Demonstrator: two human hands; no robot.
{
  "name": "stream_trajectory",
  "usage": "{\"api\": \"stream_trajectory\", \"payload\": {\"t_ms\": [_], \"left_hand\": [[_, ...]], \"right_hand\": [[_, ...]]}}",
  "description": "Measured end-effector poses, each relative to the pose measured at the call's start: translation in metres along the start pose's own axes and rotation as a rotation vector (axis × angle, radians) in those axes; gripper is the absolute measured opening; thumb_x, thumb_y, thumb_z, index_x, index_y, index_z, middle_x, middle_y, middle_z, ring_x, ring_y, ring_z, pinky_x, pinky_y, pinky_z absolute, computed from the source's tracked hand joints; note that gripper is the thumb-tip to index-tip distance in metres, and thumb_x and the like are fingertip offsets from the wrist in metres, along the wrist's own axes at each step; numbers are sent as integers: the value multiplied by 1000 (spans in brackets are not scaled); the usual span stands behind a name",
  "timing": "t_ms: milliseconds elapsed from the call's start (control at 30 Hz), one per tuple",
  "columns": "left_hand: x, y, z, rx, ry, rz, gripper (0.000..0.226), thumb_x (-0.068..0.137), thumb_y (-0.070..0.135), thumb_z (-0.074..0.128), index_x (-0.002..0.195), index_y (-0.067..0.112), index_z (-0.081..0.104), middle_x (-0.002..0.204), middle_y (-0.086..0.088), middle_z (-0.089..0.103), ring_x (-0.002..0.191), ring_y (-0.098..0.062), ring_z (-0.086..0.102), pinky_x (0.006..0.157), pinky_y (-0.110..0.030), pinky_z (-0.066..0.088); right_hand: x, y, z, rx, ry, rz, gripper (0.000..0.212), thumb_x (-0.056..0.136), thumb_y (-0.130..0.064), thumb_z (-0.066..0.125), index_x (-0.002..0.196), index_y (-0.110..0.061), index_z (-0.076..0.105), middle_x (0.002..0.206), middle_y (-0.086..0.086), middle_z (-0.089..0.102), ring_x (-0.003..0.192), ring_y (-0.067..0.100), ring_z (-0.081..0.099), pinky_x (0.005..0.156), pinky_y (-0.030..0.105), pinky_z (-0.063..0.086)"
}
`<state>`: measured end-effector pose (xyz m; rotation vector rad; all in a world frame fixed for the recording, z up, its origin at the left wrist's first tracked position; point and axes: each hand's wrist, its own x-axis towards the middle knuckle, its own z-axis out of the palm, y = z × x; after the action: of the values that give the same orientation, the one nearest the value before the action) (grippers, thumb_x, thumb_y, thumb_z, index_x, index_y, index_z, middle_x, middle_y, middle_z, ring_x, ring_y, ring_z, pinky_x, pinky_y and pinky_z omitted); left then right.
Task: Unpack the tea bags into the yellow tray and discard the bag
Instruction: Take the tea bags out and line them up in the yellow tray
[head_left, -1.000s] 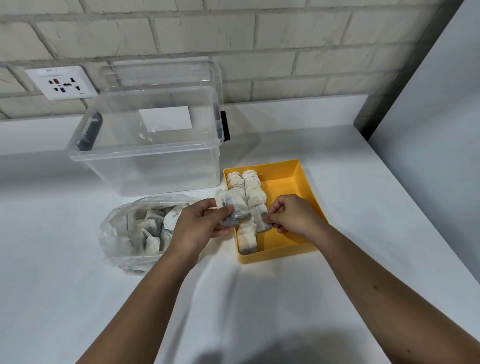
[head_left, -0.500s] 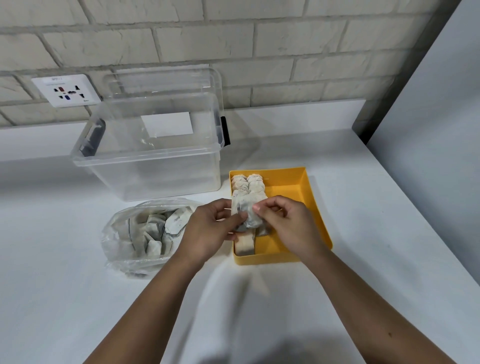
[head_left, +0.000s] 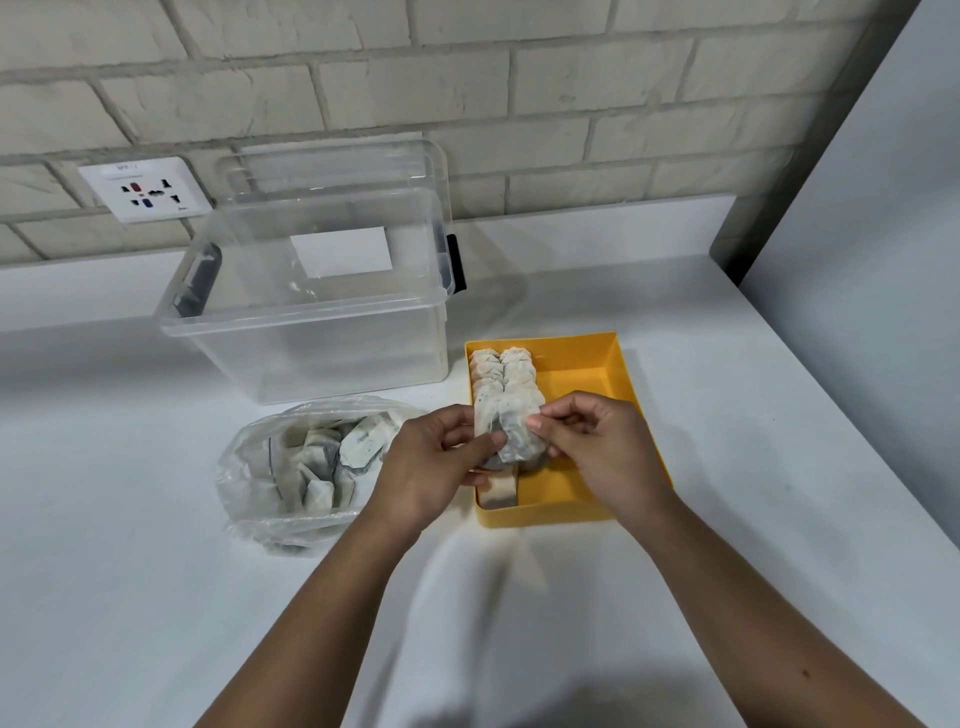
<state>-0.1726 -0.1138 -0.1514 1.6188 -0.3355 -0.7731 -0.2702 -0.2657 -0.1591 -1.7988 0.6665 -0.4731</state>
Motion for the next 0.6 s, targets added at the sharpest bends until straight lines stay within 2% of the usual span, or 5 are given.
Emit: {"api": "stream_trajectory", "payload": {"t_ms": [67, 200, 400, 500, 600], "left_hand": [[-1, 1, -2, -14, 11, 6, 16, 88, 8, 71, 104, 10, 72, 91, -6, 78, 76, -11, 73, 63, -24, 60], [3, 4, -15, -80, 85, 17, 13, 90, 6, 69, 100, 12, 72, 80, 3, 77, 71, -6, 72, 62, -22, 60], [2, 2, -23, -125, 94, -3, 12, 91, 6, 67, 101, 11, 71, 77, 2, 77, 69, -9, 73, 63, -22, 60], [2, -1, -22, -119, 92, -15, 13, 90, 8, 68, 102, 10, 72, 79, 2, 77, 70, -8, 73, 63, -22, 60], [3, -3, -21, -122, 92, -25, 13, 90, 8, 68, 102, 10, 72, 81, 0, 78, 71, -9, 73, 62, -21, 60]], "right_hand": [[3, 0, -4, 18, 21, 19, 7, 80, -20, 78, 79, -19, 71, 66, -7, 68, 55, 8, 62, 60, 16, 51], [16, 8, -20, -66, 53, 132, 10, 85, -20, 74, 87, -12, 69, 69, 1, 69, 56, 11, 64, 61, 24, 56], [20, 21, -21, -142, -252, 387, 9, 86, -17, 73, 87, -10, 67, 73, 12, 71, 62, 21, 66, 73, 37, 60], [25, 22, -16, -165, -290, 428, 11, 86, -14, 72, 91, -8, 64, 75, 14, 71, 64, 23, 68, 74, 38, 61], [29, 20, -12, -170, -305, 423, 15, 86, -9, 72, 95, -3, 63, 76, 14, 71, 62, 20, 69, 69, 34, 61]]}}
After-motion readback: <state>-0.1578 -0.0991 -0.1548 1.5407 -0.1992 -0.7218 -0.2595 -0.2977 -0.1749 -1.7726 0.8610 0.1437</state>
